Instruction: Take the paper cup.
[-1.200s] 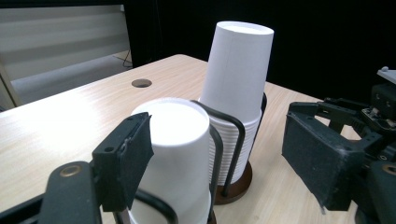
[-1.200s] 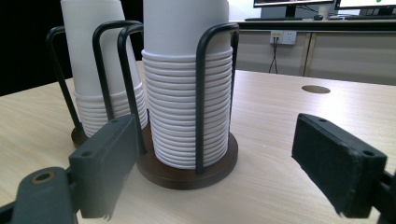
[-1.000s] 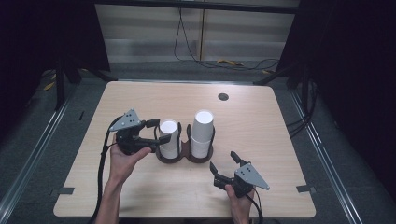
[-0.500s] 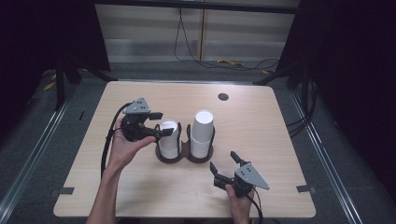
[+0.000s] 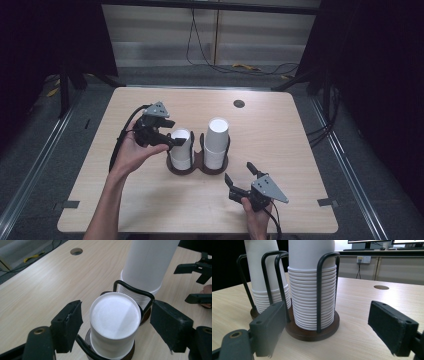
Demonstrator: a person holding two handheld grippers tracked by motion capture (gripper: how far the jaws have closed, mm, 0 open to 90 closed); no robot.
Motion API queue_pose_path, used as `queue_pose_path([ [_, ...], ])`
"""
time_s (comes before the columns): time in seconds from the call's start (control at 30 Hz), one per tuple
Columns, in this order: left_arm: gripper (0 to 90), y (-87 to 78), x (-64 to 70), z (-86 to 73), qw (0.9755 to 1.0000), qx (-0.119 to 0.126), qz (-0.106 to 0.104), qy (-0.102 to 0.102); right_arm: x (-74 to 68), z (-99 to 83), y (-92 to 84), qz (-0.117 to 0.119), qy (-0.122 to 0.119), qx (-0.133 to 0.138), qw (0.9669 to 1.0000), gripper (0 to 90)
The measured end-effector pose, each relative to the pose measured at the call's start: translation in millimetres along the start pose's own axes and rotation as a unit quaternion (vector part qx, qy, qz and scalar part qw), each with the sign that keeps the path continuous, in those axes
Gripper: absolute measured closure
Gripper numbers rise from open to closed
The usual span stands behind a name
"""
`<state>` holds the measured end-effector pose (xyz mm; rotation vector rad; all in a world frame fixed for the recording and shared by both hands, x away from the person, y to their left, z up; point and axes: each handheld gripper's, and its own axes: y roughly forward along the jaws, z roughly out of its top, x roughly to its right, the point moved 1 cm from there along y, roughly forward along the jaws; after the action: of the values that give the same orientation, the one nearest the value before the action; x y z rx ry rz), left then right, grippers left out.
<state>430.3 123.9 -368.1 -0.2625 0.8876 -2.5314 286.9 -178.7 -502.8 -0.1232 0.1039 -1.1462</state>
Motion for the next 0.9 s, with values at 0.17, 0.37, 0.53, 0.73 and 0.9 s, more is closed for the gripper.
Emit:
queue_pose_path([
  [0.17, 26.4, 8.0, -3.7, 0.3, 0.9995, -0.03, -0.004, 0.007, 0.0, 0.0, 0.1, 0.0, 0.0, 0.0, 1.0, 14.5],
  [0.37, 24.4, 15.1, -5.6, 2.5, 0.9987, -0.049, -0.01, 0.004, 0.3, 0.0, 0.2, 0.0, 0.001, 0.0, 1.0, 14.5],
  [0.53, 26.4, 20.8, -5.3, 4.9, 0.9969, -0.076, -0.009, 0.016, 0.3, 0.0, 0.3, -0.001, 0.001, 0.0, 1.0, 14.6],
  [0.73, 26.9, 27.2, -8.0, 3.3, 0.9958, -0.089, -0.016, 0.01, 0.5, 0.1, 0.4, -0.001, 0.001, -0.001, 1.0, 14.6],
  [0.9, 28.8, 28.6, -9.0, 2.7, 0.995, -0.098, -0.02, 0.007, 0.7, 0.1, 0.5, -0.001, 0.0, -0.001, 1.0, 14.6],
])
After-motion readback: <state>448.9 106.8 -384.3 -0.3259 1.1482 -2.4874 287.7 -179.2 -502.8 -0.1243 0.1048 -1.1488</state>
